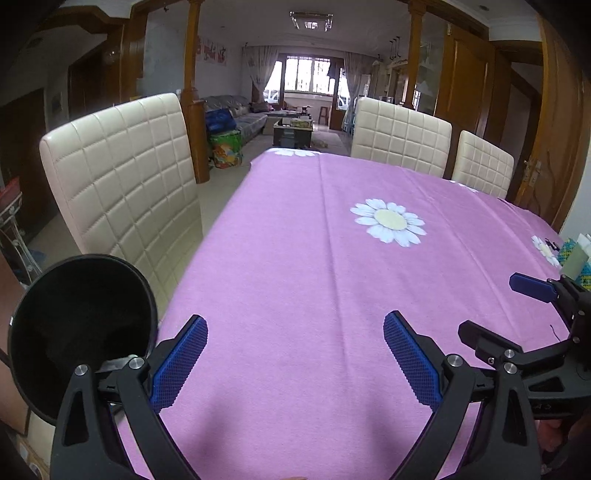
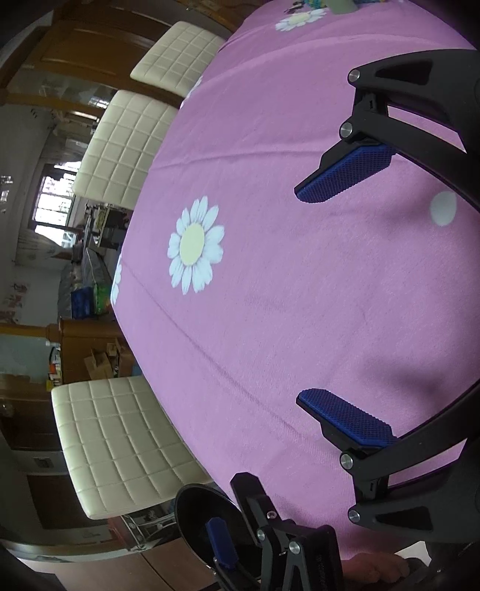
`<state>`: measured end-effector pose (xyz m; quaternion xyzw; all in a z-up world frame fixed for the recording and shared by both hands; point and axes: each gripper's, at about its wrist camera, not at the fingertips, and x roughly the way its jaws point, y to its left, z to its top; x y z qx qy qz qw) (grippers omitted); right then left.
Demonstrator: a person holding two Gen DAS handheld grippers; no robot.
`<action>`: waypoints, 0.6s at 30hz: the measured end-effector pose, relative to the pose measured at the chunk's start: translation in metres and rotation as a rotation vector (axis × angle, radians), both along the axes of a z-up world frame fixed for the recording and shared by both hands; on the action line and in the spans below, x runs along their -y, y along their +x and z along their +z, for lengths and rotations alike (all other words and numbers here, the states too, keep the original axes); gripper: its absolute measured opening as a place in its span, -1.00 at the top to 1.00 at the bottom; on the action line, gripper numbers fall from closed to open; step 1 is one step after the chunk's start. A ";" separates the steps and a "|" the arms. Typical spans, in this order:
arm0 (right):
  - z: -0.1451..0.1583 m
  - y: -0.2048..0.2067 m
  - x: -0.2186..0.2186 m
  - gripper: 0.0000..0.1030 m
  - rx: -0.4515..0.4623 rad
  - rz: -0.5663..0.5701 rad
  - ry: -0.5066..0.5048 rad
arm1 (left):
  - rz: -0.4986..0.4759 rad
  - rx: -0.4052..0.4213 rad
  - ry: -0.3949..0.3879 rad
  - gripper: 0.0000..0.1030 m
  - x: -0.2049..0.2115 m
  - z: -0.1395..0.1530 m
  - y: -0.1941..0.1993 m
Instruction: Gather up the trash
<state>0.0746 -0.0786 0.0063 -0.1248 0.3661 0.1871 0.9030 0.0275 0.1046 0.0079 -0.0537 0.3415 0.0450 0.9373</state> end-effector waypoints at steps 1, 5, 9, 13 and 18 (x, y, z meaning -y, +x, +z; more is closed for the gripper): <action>0.001 -0.001 0.004 -0.93 0.004 -0.011 0.004 | 0.000 -0.006 -0.003 -0.82 0.002 0.000 -0.001; 0.004 -0.007 0.010 -0.93 0.015 -0.033 0.006 | 0.000 -0.013 0.004 -0.82 0.012 -0.001 -0.003; 0.005 -0.011 0.013 -0.93 0.019 -0.042 0.011 | 0.017 -0.004 0.041 -0.82 0.020 0.001 -0.010; 0.004 -0.015 0.015 -0.93 0.022 -0.051 0.012 | 0.033 0.009 0.054 -0.82 0.023 0.004 -0.016; 0.004 -0.017 0.015 -0.93 0.023 -0.051 0.013 | 0.038 0.014 0.070 -0.82 0.025 0.005 -0.020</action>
